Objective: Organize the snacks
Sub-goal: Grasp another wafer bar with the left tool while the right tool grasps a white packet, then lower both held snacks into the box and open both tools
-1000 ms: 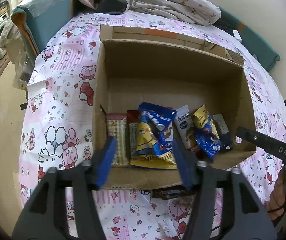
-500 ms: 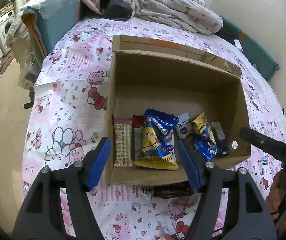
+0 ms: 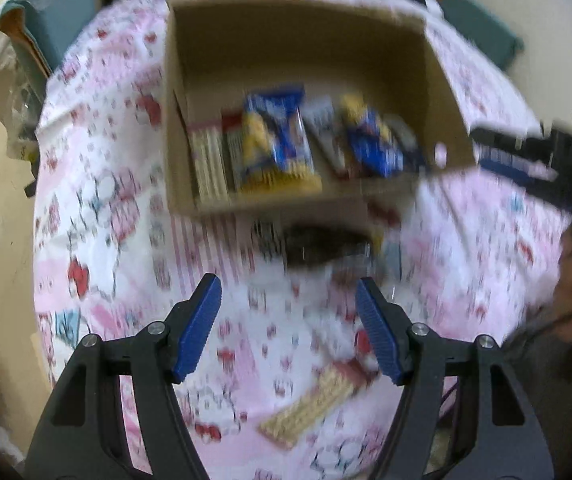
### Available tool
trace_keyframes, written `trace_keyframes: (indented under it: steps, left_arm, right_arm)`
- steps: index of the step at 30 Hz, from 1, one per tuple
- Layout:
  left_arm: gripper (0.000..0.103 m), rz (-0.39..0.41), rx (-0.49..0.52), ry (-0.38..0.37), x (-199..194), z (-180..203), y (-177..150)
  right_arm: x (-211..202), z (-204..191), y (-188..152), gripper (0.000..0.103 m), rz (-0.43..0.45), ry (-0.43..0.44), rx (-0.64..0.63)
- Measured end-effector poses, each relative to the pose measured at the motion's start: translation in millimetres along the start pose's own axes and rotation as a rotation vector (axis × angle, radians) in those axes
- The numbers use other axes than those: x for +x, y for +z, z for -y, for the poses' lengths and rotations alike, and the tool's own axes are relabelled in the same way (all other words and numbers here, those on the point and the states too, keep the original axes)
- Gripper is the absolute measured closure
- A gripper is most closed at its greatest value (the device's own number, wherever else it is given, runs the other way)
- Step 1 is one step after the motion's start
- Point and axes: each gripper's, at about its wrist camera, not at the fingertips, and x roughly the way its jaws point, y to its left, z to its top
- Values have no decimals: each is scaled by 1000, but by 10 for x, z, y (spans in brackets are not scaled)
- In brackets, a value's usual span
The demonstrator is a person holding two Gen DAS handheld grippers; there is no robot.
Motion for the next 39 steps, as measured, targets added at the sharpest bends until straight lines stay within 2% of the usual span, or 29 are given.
trace_keyframes:
  steps: [6, 11, 12, 13, 14, 15, 18, 23, 26, 27, 28, 31, 34, 39]
  left_arm:
    - [37, -313, 133, 10, 473, 160, -481]
    - [37, -405, 282, 29, 702, 388, -747]
    - [43, -413, 302, 41, 732, 419, -779]
    - [55, -400, 325, 61, 732, 444, -797]
    - [80, -395, 348, 76, 713, 466, -805]
    - [81, -393, 351, 89, 681, 473, -799]
    - [81, -333, 262, 94, 477, 364, -718]
    - [80, -284, -57, 134, 346, -140, -728]
    - [80, -268, -160, 138, 316, -313, -751]
    - [80, -262, -176, 141, 298, -345, -752]
    - [80, -253, -193, 143, 272, -387, -748]
    - [80, -223, -228, 135, 179, -507, -722]
    - [80, -192, -240, 124, 109, -504, -687]
    - [80, -114, -214, 118, -42, -358, -553]
  right_arm:
    - [-1, 38, -196, 37, -49, -18, 7]
    - [-31, -6, -316, 37, -57, -21, -14]
    - [-28, -13, -341, 37, -60, -21, -12]
    - [-17, -22, -365, 37, -65, -21, -12]
    - [11, -48, -397, 36, -78, -19, -19]
    - [47, -85, -424, 36, -93, -20, -30]
    - [234, -234, -547, 36, -175, -16, -89]
    - [790, -536, -927, 36, -364, -69, -227]
    - [1084, -767, -1166, 40, -443, -103, -351]
    - [1175, -831, -1266, 49, -469, -132, -409]
    - [1243, -851, -1346, 84, -496, -158, -437]
    - [1200, -851, -1364, 85, -493, -143, -429]
    - [989, -816, -1281, 85, -450, -79, -387]
    - [659, -733, -1127, 85, -378, -6, -321]
